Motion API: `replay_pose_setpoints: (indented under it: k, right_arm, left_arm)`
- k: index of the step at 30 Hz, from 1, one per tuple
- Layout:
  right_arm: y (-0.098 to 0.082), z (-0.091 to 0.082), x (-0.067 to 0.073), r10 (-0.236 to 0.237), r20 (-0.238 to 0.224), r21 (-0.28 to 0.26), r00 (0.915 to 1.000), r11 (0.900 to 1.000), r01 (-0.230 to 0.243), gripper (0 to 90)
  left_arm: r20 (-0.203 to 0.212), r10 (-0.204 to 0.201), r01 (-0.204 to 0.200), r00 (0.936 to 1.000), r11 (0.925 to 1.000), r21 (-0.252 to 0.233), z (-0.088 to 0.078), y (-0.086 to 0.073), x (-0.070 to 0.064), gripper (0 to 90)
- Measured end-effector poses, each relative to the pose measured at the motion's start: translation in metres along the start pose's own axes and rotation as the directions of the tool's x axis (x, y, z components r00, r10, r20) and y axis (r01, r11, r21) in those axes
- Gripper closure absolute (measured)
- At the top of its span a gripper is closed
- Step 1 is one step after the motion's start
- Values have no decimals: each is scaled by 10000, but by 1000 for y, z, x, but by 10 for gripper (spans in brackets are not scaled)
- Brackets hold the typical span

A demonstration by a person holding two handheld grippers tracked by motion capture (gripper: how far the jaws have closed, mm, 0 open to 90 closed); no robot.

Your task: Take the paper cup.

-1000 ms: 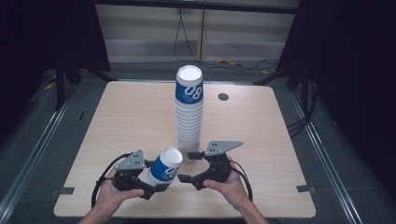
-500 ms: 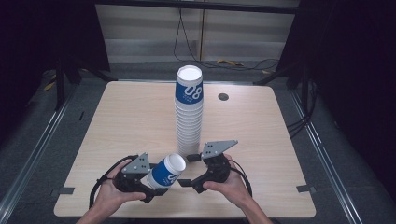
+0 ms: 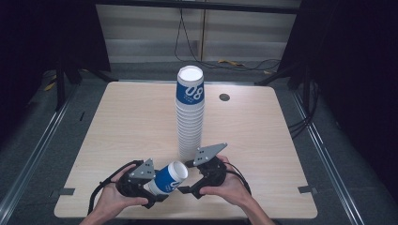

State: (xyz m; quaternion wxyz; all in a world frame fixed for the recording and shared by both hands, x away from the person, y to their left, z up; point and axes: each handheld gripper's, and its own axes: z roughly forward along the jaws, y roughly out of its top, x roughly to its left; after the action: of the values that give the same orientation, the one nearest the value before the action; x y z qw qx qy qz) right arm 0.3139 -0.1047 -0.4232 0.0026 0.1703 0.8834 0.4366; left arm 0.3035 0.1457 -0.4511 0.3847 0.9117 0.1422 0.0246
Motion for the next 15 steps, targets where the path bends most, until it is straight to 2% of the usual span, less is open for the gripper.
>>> replay_pose_setpoints:
  k: [8,15]
  right_arm:
    - [1,2,-3,-394,93,751,9992,9964,386,152]
    - [5,6,-5,-642,-174,1408,9978,9878,660,167]
  left_arm:
    - [-46,250,-248,9997,9988,414,3,0,-1,193]
    - [-58,310,-306,9995,9970,710,8,-1,-4,195]
